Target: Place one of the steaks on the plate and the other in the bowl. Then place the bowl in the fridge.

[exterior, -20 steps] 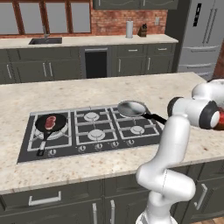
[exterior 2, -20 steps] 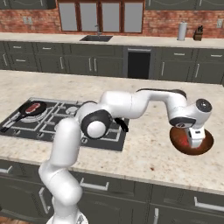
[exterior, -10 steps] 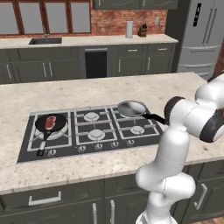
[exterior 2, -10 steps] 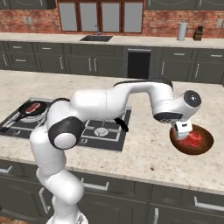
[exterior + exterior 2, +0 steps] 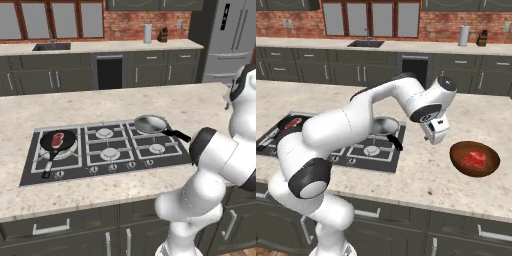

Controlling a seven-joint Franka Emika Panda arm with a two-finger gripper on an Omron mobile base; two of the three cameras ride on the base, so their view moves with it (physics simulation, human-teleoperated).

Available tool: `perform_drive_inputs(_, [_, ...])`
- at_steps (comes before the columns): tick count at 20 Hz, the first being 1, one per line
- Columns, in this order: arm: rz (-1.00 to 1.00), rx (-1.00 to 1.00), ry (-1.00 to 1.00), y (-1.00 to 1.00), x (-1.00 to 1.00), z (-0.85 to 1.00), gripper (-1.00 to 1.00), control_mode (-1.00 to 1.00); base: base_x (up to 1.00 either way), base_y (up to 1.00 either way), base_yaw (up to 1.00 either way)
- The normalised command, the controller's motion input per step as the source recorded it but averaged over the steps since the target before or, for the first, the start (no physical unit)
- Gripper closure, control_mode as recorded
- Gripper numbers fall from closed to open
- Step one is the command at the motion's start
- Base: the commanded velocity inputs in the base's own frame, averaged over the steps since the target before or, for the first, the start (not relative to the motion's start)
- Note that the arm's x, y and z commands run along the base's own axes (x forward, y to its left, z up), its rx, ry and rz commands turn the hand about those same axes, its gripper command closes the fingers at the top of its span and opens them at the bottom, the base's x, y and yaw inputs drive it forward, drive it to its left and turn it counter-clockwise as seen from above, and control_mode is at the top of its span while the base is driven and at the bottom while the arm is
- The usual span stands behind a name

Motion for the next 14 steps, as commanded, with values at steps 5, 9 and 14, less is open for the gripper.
perform_drive_inputs(5, [0.27, 0.00, 0.24, 1.00, -0.33, 0.22, -1.00, -1.00, 0.00, 0.00, 0.00])
perform_drive_inputs(9, [0.25, -0.02, 0.27, 0.98, -0.42, 0.04, -1.00, -1.00, 0.00, 0.00, 0.00])
perform_drive_inputs(14, [0.26, -0.01, 0.20, 0.77, -0.61, 0.00, -1.00, -1.00, 0.00, 0.00, 0.00])
